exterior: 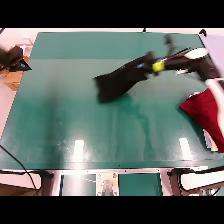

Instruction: Fold the shirts.

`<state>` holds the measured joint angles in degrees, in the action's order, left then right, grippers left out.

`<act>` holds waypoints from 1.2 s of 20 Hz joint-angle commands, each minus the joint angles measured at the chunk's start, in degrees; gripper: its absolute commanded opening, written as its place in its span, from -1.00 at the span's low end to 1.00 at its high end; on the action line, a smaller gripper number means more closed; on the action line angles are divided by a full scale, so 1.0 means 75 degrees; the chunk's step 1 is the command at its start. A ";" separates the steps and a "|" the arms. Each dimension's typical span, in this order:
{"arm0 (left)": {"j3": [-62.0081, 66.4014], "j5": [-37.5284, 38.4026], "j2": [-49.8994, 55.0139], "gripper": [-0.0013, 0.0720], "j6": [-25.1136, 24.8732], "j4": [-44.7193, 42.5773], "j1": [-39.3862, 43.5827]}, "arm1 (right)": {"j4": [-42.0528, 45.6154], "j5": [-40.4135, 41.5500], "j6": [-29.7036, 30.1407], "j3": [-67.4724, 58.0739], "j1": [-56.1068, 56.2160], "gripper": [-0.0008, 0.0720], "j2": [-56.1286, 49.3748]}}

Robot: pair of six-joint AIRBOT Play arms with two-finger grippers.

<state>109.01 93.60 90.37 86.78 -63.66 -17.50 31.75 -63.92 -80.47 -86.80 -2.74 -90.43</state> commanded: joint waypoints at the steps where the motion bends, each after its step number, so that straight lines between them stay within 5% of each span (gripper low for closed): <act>1: -0.0003 0.0003 0.0000 -0.90 -0.0003 0.0003 -0.0009 | 0.0796 -0.1125 -0.0635 -0.0571 -0.2154 -0.93 0.1052; 11: -0.0003 -0.0017 0.0000 -0.90 -0.0006 0.0003 -0.0009 | 0.1151 -0.3375 -0.1236 -0.1358 -0.7819 -0.93 0.1402; 24: -0.0003 -0.0076 0.0000 -0.90 -0.0009 0.0003 -0.0006 | 0.6225 -0.5138 -0.2620 -0.0286 -0.8786 -0.93 0.1716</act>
<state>109.01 93.25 90.37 86.76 -63.61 -17.50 68.34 -100.38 -97.47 -92.84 -68.29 -77.91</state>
